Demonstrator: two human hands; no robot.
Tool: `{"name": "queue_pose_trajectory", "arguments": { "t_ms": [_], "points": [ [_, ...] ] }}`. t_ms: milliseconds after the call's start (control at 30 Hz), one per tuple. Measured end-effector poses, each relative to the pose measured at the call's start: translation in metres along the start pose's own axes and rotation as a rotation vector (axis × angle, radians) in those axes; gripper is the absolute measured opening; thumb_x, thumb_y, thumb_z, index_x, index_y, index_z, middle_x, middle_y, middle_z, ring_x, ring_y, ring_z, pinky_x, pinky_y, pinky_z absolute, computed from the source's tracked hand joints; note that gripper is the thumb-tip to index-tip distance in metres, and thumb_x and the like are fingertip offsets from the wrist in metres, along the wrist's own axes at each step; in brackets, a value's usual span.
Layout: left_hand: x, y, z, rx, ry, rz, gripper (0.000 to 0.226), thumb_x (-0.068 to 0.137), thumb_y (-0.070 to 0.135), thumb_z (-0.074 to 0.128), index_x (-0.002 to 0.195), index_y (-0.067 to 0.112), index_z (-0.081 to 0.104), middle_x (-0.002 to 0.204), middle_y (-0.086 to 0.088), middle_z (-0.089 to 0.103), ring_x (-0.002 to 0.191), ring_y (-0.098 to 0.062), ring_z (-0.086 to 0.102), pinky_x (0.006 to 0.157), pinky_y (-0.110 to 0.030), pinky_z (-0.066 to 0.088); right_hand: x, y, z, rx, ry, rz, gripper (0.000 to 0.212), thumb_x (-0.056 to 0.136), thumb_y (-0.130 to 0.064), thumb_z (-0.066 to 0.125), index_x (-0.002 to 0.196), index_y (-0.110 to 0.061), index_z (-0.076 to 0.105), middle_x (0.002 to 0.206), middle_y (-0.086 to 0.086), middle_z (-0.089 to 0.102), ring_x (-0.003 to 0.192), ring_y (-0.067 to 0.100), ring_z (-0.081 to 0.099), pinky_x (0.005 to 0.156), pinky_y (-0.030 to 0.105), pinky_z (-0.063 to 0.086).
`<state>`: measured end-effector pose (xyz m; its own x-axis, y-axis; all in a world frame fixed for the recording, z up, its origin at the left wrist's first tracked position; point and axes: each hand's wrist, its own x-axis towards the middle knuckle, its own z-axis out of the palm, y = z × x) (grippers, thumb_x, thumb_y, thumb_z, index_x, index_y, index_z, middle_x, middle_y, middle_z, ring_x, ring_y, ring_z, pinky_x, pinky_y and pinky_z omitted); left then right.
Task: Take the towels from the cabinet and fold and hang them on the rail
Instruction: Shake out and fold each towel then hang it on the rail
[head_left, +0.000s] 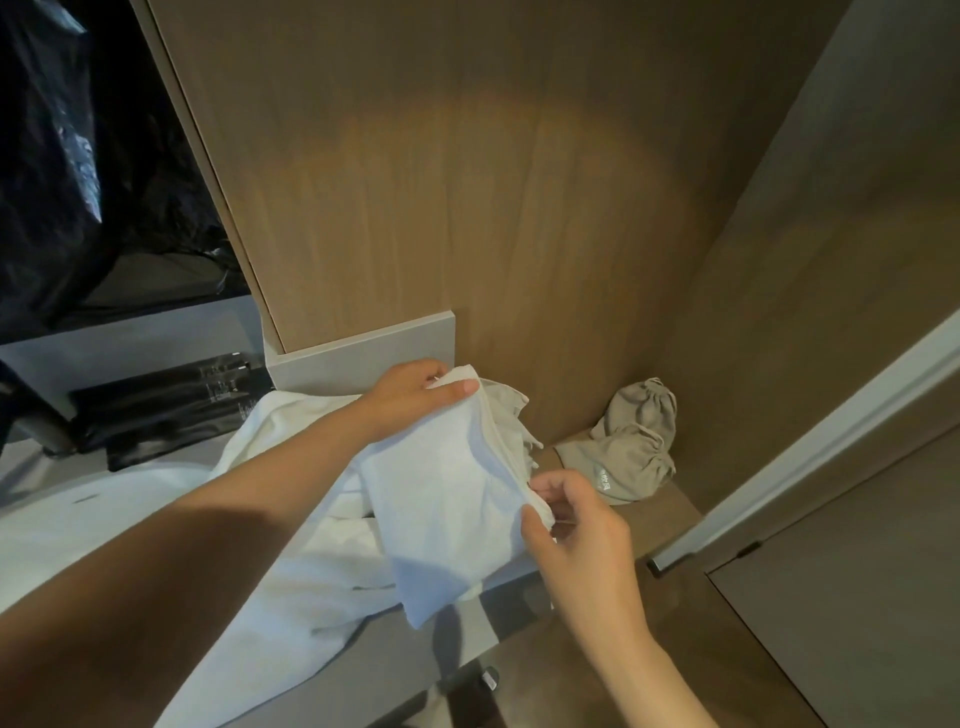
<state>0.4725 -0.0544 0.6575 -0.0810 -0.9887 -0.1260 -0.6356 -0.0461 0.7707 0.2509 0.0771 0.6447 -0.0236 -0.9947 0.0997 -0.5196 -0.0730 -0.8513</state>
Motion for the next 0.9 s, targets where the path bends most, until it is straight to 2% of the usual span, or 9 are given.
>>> {"name": "queue_pose_trajectory", "arguments": {
  "t_ms": [167,300,367,433,533,633,700,800,900],
  "points": [
    [0.007,0.000,-0.002,-0.043,-0.108,-0.007,0.063,0.078,0.062,0.068,0.082,-0.001,0.062,0.070,0.001,0.056,0.064,-0.013,0.054,0.064,-0.027,0.042,-0.001,0.008,0.001,0.039,0.040,0.109,0.026,0.087,-0.020,0.070,0.096,-0.042,0.059,0.089,-0.029,0.061,0.091,-0.006,0.057,0.064,0.009,0.051],
    [0.001,0.002,0.000,-0.071,-0.082,0.024,0.046,0.080,0.053,0.072,0.071,0.009,0.061,0.064,0.006,0.054,0.056,-0.008,0.052,0.059,-0.024,0.041,-0.003,0.015,0.002,0.114,0.056,0.157,0.024,0.087,-0.020,0.070,0.103,-0.037,0.061,0.092,-0.030,0.062,0.093,-0.010,0.056,0.064,0.005,0.049],
    [-0.002,0.006,-0.002,-0.074,-0.044,0.055,0.043,0.082,0.050,0.072,0.072,0.009,0.063,0.063,0.009,0.056,0.055,-0.004,0.053,0.057,-0.019,0.041,-0.001,0.017,0.004,0.193,0.052,0.215,0.020,0.088,-0.023,0.070,0.104,-0.033,0.064,0.092,-0.022,0.066,0.090,-0.001,0.062,0.067,0.014,0.054],
    [-0.008,0.012,-0.007,-0.082,0.000,0.087,0.036,0.083,0.048,0.070,0.071,0.015,0.065,0.063,0.013,0.058,0.055,0.000,0.054,0.054,-0.013,0.041,0.002,0.016,0.002,0.331,0.038,0.293,0.006,0.089,-0.023,0.068,0.095,-0.024,0.069,0.084,-0.013,0.070,0.084,0.011,0.066,0.066,0.020,0.055],
    [-0.016,0.031,-0.019,-0.137,0.071,0.125,0.041,0.077,0.054,0.069,0.082,0.013,0.067,0.072,0.005,0.063,0.060,0.000,0.056,0.055,-0.012,0.042,0.009,0.003,-0.007,0.485,0.107,0.317,0.016,0.089,-0.024,0.067,0.078,-0.013,0.070,0.064,-0.007,0.066,0.062,0.009,0.061,0.051,0.015,0.044],
    [-0.021,0.065,-0.033,-0.190,0.214,0.168,0.045,0.071,0.058,0.063,0.085,0.015,0.068,0.079,0.000,0.068,0.063,-0.001,0.057,0.057,-0.017,0.044,0.029,-0.024,-0.032,0.585,0.257,0.237,0.015,0.090,-0.026,0.066,0.082,-0.014,0.070,0.060,-0.004,0.063,0.045,0.004,0.049,0.041,0.012,0.036],
    [-0.019,0.092,-0.041,-0.191,0.293,0.232,0.047,0.079,0.052,0.066,0.087,0.006,0.065,0.086,-0.011,0.068,0.067,-0.009,0.058,0.061,-0.023,0.045,0.051,-0.046,-0.054,0.583,0.306,0.119,0.015,0.093,-0.024,0.063,0.089,-0.013,0.071,0.061,-0.004,0.064,0.044,0.004,0.048,0.040,0.014,0.036],
    [-0.014,0.140,-0.053,-0.150,0.427,0.322,0.043,0.091,0.042,0.063,0.090,-0.001,0.062,0.091,-0.018,0.066,0.082,-0.028,0.061,0.076,-0.041,0.048,0.088,-0.080,-0.095,0.420,0.386,-0.094,0.020,0.096,-0.023,0.060,0.083,-0.010,0.067,0.061,-0.007,0.060,0.052,0.006,0.051,0.048,0.019,0.038],
    [-0.010,0.191,-0.071,-0.227,0.521,0.412,0.031,0.092,0.040,0.061,0.092,0.010,0.067,0.090,-0.005,0.069,0.088,-0.022,0.064,0.079,-0.040,0.050,0.124,-0.115,-0.141,0.303,0.442,-0.242,0.018,0.096,-0.026,0.058,0.085,-0.016,0.068,0.074,-0.006,0.066,0.065,0.007,0.058,0.055,0.014,0.041]
  ]
}}
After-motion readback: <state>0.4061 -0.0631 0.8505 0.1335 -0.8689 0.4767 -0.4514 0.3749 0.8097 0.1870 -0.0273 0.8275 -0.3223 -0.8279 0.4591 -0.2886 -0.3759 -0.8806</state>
